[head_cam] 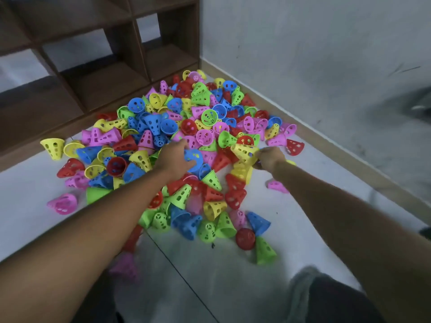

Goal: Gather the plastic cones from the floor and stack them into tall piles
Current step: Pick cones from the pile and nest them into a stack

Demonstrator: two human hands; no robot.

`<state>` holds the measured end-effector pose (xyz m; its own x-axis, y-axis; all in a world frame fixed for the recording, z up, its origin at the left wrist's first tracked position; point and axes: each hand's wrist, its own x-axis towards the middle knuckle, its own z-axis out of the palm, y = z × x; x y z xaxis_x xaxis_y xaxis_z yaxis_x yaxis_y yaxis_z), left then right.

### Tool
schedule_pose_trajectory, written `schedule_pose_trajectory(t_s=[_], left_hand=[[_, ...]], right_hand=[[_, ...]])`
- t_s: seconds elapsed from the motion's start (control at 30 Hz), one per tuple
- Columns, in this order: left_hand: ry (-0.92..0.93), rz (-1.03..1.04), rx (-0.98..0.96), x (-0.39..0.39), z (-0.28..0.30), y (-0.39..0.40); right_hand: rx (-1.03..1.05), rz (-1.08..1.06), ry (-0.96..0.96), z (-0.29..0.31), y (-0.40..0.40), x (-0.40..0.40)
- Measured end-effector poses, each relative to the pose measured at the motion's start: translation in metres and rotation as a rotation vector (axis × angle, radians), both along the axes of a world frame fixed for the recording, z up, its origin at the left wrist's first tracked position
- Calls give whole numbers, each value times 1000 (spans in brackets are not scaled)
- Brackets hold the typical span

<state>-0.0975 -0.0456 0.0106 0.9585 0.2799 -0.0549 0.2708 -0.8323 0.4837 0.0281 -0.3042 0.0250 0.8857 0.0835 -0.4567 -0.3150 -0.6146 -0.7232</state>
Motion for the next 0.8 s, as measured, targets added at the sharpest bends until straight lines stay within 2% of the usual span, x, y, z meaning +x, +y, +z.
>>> schedule_pose_trajectory(t_s=[0.1,0.17,0.27,0.4,0.5,0.67,0.8], left_hand=[[59,-22,-35,-52,33,-10],[101,-32,-47,-89,50,-12],[90,-32,-138,-138,55,-20],[101,-19,-218,-193,41,-42],[132,9,-287,-222,22,-56],[99,19,-425,-253,5,-73],[91,18,-553,-256,-2,-76]], right_hand=[[104,31,11,61,-4,-29],[123,137,-22,90,-11,-63],[-42,459,-233,105,-19,-121],[251,212,39,79,-18,-195],[298,210,143,50,-22,-231],[505,68,307,26,-20,-267],[480,62,338,17,-10,-277]])
